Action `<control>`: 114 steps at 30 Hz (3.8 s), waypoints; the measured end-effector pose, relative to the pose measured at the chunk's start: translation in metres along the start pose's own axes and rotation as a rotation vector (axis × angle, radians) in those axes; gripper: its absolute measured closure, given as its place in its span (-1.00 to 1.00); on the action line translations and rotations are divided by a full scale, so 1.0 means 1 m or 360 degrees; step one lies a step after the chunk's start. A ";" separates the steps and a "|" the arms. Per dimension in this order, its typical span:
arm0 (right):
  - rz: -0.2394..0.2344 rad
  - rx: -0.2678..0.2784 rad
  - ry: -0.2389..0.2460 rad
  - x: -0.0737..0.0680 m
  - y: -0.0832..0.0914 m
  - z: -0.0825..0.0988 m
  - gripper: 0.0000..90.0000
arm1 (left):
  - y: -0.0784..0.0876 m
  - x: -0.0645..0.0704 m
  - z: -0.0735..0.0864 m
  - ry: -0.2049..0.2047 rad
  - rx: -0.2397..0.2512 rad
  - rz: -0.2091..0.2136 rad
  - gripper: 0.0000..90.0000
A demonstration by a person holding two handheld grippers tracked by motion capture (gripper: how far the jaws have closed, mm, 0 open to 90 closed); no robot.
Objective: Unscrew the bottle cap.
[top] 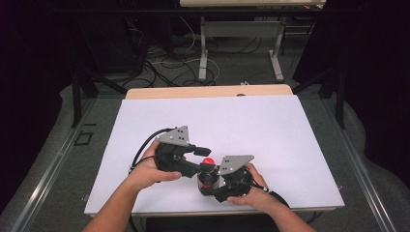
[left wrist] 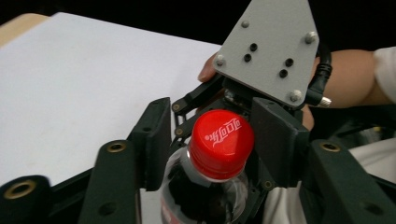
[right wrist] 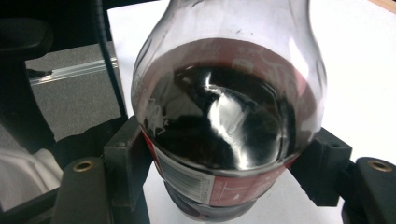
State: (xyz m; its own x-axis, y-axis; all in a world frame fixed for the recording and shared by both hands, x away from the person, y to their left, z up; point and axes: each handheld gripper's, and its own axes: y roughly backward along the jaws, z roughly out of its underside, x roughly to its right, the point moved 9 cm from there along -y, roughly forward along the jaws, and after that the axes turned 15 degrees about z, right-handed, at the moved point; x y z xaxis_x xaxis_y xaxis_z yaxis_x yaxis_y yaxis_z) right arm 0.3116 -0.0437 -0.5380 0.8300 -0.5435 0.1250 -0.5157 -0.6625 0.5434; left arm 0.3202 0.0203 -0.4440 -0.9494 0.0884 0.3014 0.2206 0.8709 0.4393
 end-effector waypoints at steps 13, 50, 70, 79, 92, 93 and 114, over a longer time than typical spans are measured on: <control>0.0043 -0.0023 -0.0027 0.004 -0.001 0.001 -0.36 | -0.005 0.001 -0.004 0.0043 0.0000 -0.0250 0.36; 0.0064 0.0015 -0.0060 0.003 0.002 -0.004 -0.36 | 0.011 0.003 -0.005 -0.0029 0.0028 0.0049 0.05; 0.0178 -0.0043 -0.0150 0.016 -0.002 0.000 -0.36 | -0.008 -0.002 -0.010 0.0107 0.0117 -0.0672 0.36; 0.0227 -0.0062 -0.0190 0.022 -0.003 0.003 -0.36 | -0.017 -0.003 -0.014 0.0188 0.0124 -0.0848 0.36; 0.0164 -0.0011 -0.0157 0.017 0.000 -0.002 -0.36 | 0.007 0.005 -0.025 0.0126 0.0141 -0.0264 -0.06; 0.0144 -0.0018 -0.0146 0.015 0.001 -0.002 -0.36 | 0.008 0.004 -0.024 0.0094 0.0115 -0.0207 -0.06; 0.0121 -0.0033 -0.0106 0.008 -0.001 -0.002 -0.36 | -0.003 -0.003 -0.009 0.0084 0.0064 -0.0361 0.35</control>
State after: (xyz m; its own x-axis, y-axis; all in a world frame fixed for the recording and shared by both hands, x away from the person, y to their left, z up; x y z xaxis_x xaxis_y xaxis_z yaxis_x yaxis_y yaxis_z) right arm 0.3187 -0.0466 -0.5358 0.7723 -0.6254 0.1113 -0.5714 -0.6075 0.5518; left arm 0.3244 0.0135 -0.4385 -0.9604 -0.1361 0.2431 -0.0071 0.8842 0.4670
